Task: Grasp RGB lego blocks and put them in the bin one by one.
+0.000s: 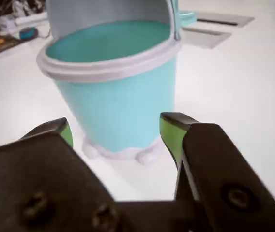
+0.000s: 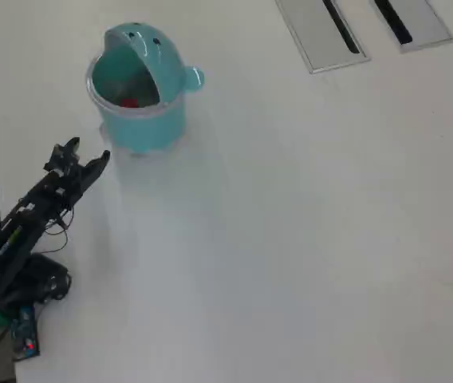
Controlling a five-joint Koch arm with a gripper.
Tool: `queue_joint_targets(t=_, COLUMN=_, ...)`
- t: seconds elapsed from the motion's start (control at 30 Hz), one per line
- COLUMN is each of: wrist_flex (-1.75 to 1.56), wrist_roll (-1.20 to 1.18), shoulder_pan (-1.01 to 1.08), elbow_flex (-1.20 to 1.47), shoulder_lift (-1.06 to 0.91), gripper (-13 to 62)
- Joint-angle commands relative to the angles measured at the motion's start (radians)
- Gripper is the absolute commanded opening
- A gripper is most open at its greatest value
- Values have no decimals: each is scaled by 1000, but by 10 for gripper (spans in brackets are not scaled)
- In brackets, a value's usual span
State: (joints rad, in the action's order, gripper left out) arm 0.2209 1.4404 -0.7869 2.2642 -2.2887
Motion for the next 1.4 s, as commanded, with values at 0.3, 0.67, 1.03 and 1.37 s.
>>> queue_joint_targets(t=0.3, wrist_flex=-500, wrist_roll=-183, shoulder_pan=156, elbow_flex=118, shoulder_lift=-75, gripper=348)
queue_joint_targets(t=0.67, wrist_flex=-759, wrist_roll=-462, shoulder_pan=308, elbow_flex=230, shoulder_lift=-75, gripper=341)
queue_joint_targets(t=1.03, wrist_flex=-851, wrist_roll=-712, shoulder_pan=394, elbow_flex=334, shoulder_lift=-74, gripper=339)
queue_joint_targets(t=1.37, wrist_flex=-986, wrist_roll=-934, shoulder_pan=541, elbow_flex=472, shoulder_lift=-72, gripper=338)
